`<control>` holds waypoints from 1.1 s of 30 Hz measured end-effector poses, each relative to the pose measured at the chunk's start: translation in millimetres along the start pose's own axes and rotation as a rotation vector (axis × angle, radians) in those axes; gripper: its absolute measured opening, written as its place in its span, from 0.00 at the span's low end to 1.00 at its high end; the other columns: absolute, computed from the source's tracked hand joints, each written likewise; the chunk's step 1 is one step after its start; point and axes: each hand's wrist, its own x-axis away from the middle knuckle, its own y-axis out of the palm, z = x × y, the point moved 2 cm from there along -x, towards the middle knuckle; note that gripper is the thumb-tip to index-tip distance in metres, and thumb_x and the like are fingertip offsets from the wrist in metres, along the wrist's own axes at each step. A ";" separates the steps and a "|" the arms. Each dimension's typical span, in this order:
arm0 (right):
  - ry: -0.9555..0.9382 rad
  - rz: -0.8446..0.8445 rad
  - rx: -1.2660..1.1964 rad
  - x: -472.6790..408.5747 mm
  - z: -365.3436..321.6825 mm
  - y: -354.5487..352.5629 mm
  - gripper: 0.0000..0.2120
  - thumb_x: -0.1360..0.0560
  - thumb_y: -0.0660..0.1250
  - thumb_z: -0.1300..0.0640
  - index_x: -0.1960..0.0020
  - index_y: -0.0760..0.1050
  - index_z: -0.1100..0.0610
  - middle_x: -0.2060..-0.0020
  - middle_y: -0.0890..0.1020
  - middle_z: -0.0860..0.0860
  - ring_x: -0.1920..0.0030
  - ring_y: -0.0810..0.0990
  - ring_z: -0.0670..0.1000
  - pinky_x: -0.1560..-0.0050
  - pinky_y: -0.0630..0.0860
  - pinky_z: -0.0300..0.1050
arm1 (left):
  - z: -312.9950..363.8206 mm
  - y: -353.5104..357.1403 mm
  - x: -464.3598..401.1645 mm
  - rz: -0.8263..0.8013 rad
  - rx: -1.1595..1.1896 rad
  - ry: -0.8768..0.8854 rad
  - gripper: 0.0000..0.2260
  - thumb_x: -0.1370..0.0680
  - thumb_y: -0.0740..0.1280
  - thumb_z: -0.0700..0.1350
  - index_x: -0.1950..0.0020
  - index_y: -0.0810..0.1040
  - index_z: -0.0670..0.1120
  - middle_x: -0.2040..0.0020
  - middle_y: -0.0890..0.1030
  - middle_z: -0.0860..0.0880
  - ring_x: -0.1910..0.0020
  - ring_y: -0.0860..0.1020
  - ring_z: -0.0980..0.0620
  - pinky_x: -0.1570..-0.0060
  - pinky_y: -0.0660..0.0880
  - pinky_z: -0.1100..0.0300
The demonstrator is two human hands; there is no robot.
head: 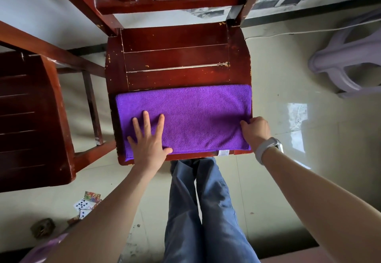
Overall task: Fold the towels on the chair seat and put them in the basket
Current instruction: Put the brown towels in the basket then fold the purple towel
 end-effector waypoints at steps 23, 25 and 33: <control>-0.617 -0.662 -0.313 147.1 -130.1 45.6 0.31 0.26 0.65 0.66 0.27 0.57 0.55 0.73 0.66 0.49 0.76 0.67 0.40 0.71 0.71 0.34 | -69.0 -14.7 46.4 -0.102 1.833 -0.534 0.09 0.20 0.57 0.43 0.44 0.74 0.44 0.48 0.79 0.44 0.52 0.79 0.49 0.50 0.73 0.55; -0.586 -0.765 -0.257 163.0 -144.6 70.6 0.31 0.25 0.63 0.67 0.27 0.55 0.55 0.71 0.70 0.51 0.73 0.72 0.42 0.68 0.76 0.36 | -74.8 -8.1 47.9 -0.152 2.004 -0.587 0.12 0.19 0.53 0.46 0.43 0.73 0.44 0.50 0.79 0.46 0.52 0.78 0.50 0.47 0.73 0.54; -0.985 -0.029 0.413 123.4 -184.3 73.4 0.16 0.23 0.58 0.57 0.36 0.71 0.55 0.40 0.74 0.56 0.39 0.69 0.59 0.41 0.65 0.53 | -73.0 0.5 33.1 0.065 1.490 -0.523 0.16 0.25 0.66 0.47 0.41 0.75 0.39 0.56 0.80 0.47 0.53 0.79 0.46 0.49 0.77 0.52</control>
